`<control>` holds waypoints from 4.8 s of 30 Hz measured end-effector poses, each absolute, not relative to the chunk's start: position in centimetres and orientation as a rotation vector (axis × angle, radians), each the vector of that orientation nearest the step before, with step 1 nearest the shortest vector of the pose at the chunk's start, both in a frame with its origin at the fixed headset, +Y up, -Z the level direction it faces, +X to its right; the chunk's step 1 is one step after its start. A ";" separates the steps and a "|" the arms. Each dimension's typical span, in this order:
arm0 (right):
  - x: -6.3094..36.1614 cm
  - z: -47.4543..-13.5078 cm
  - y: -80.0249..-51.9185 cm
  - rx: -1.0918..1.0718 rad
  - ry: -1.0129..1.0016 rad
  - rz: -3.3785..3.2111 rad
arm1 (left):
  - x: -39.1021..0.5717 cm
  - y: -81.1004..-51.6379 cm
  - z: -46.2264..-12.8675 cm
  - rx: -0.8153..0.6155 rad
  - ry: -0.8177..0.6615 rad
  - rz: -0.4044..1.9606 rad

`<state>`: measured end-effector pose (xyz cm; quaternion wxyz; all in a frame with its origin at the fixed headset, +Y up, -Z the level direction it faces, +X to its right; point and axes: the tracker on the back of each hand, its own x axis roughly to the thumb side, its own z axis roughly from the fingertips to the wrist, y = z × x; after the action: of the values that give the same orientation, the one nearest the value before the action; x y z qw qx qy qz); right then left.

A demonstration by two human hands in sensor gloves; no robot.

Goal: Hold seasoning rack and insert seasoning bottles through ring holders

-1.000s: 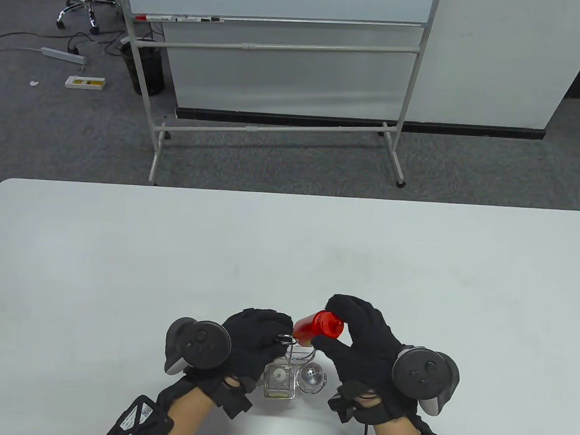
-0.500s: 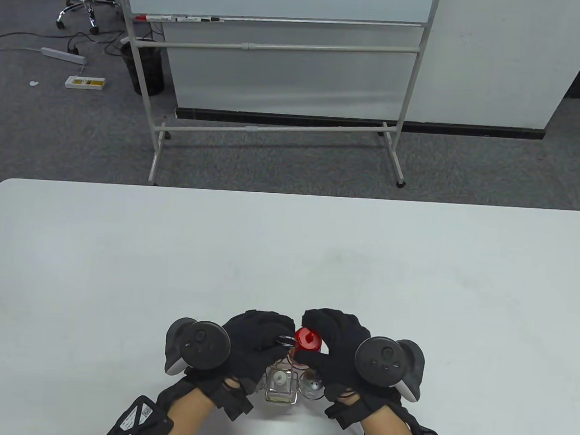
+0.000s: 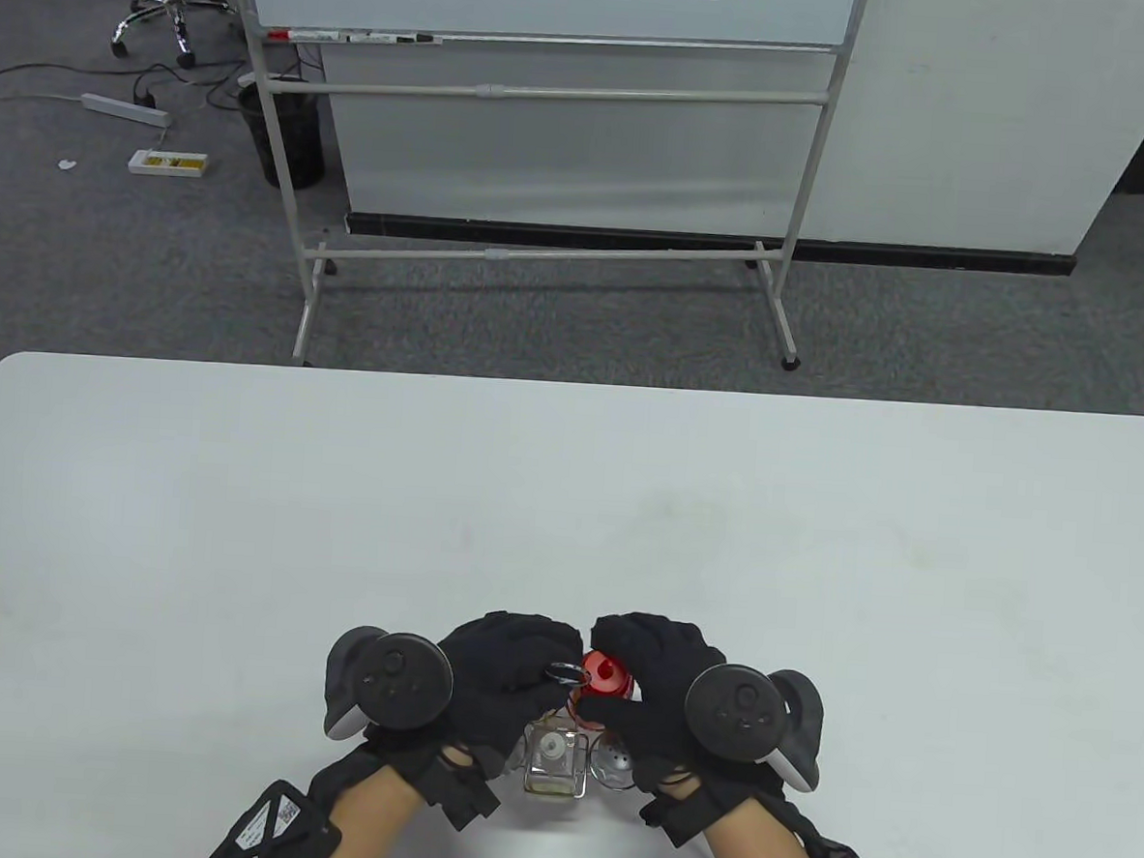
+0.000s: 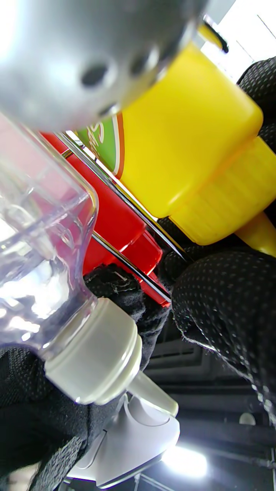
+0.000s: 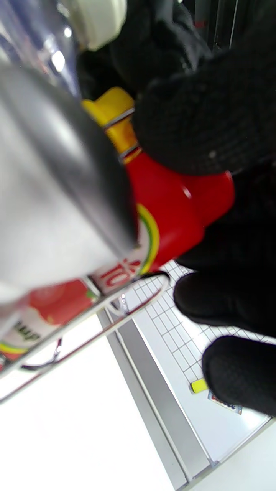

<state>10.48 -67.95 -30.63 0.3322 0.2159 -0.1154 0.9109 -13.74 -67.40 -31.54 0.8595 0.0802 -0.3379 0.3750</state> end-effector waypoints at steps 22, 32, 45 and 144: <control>24.5 -32.5 -69.5 -0.314 -0.328 2.502 | -14.1 -67.3 -31.7 0.171 -0.697 0.796; 26.0 -34.6 -74.6 -0.501 0.044 2.433 | -14.3 -67.2 -31.8 0.170 -0.686 0.801; 24.9 -34.0 -72.9 -0.432 0.046 2.418 | -14.2 -63.8 -34.4 0.181 -0.611 0.789; 14.7 -33.0 -71.3 0.171 0.198 2.528 | -24.3 -72.0 -33.2 -0.125 -0.464 0.527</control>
<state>14.69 -71.29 -32.95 0.2958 0.0645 0.0744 0.9502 -24.25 -72.05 -33.24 0.9371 -0.0613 -0.2269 0.2579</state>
